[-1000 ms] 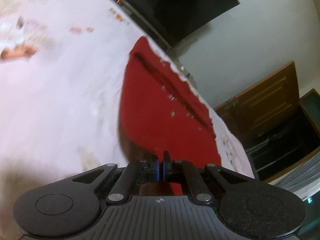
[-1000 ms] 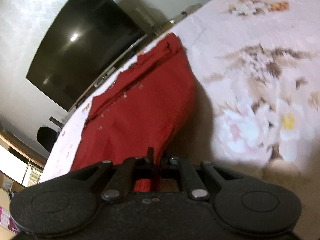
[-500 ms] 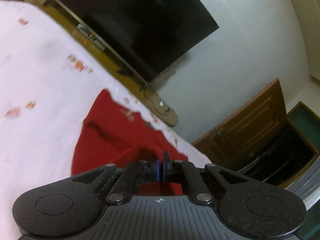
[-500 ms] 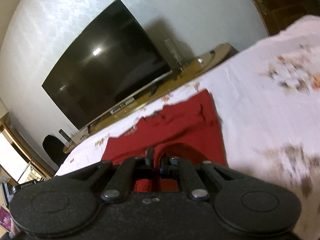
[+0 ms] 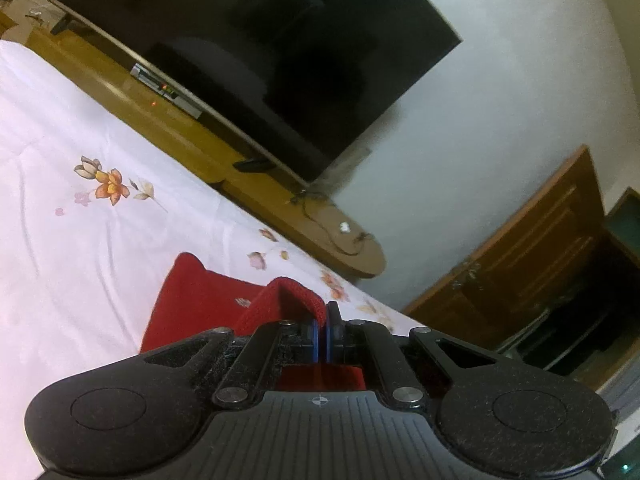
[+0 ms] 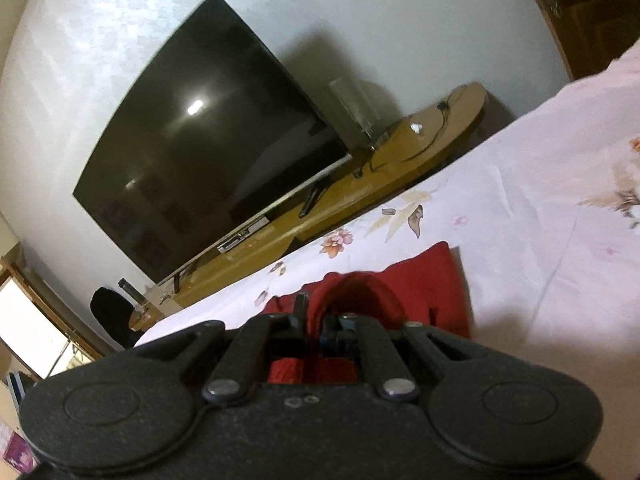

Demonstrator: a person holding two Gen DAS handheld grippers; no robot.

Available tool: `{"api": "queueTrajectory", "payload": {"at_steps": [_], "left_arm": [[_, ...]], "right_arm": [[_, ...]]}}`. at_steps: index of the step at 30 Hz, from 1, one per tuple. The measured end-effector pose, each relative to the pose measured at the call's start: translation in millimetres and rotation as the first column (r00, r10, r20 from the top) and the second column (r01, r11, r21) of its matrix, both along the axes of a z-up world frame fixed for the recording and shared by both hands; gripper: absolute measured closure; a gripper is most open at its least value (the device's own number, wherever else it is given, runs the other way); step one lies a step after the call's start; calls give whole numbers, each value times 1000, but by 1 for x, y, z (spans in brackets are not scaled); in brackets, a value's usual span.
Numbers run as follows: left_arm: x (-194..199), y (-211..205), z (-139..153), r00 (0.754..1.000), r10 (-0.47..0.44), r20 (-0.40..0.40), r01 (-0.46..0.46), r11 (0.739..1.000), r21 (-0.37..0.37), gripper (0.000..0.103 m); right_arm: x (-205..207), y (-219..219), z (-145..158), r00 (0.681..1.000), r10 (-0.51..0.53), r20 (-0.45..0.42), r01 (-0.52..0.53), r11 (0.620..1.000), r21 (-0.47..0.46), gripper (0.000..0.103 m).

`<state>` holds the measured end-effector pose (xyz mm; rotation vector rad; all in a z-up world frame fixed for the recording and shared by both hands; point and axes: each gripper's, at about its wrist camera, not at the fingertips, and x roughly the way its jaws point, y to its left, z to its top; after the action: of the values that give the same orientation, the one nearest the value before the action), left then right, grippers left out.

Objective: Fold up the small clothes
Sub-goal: 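Lift the held hem end and fold it over onto the strip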

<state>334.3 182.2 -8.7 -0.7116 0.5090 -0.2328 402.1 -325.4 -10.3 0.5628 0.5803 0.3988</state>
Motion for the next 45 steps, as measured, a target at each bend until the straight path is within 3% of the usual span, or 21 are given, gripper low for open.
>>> {"api": "queueTrajectory", "payload": {"at_steps": [7,10,12,14,16,18,19,21,22,23,24,27,29,34,36,38,40,41,45], "left_arm": [[62,-3,-42,999,18,-49,-16,1000,26,100],[79,0,-65,996,56,-65,-55,998,17,99],[85,0,-78,995,66,-80,-66,998,2,99],[87,-4,-85,995,63,-78,-61,998,26,99],[89,-7,-88,995,57,-79,-54,997,50,99],[90,-8,-88,996,58,-63,-54,997,52,98],[91,-8,-86,997,58,-54,-54,997,60,94],[91,-12,-82,998,55,-30,-52,995,89,71],[90,-15,-77,997,71,-17,-69,990,123,33],[87,-16,-72,996,89,14,-90,985,145,13],[85,-15,-68,994,99,43,-104,983,148,13],[86,-11,-63,994,99,55,-106,984,145,16],[90,-13,-60,996,74,46,-81,978,190,30],[106,-30,-56,1000,-6,-20,12,940,340,33],[117,-39,-59,997,-21,-71,48,914,403,44],[126,-48,-67,991,-36,-129,91,888,450,70],[129,-56,-71,990,-37,-135,100,860,500,81],[127,-58,-70,992,-26,-120,86,848,522,97],[111,-56,-60,999,44,2,-38,840,541,98]], "right_arm": [[71,-1,-47,997,8,-82,-7,1000,21,97],[95,-1,-67,995,12,-95,-11,1000,14,79],[105,-2,-78,996,-19,-87,20,1000,4,61],[109,-3,-83,997,-29,-76,31,999,24,56],[108,-4,-85,997,-44,-57,46,998,37,44],[106,-4,-87,997,-50,-51,52,998,32,43],[105,-4,-88,997,-52,-49,54,998,35,43],[103,-6,-89,997,-60,-44,62,997,46,43],[102,-8,-89,997,-67,-41,69,996,56,43],[103,-10,-88,996,-77,-38,79,995,63,43],[103,-13,-87,995,-90,-33,92,993,69,43],[103,-17,-82,993,-116,-16,117,989,87,43],[102,-16,-78,994,-112,-2,111,991,68,44],[108,6,-65,999,-38,23,40,993,-113,51],[114,19,-63,1000,-3,13,5,976,-217,57],[121,35,-65,999,31,-8,-32,945,-325,61],[127,50,-74,997,61,-53,-78,905,-418,70],[128,57,-78,996,71,-57,-90,884,-459,76],[115,66,-78,998,43,36,-17,840,-543,94]]}}
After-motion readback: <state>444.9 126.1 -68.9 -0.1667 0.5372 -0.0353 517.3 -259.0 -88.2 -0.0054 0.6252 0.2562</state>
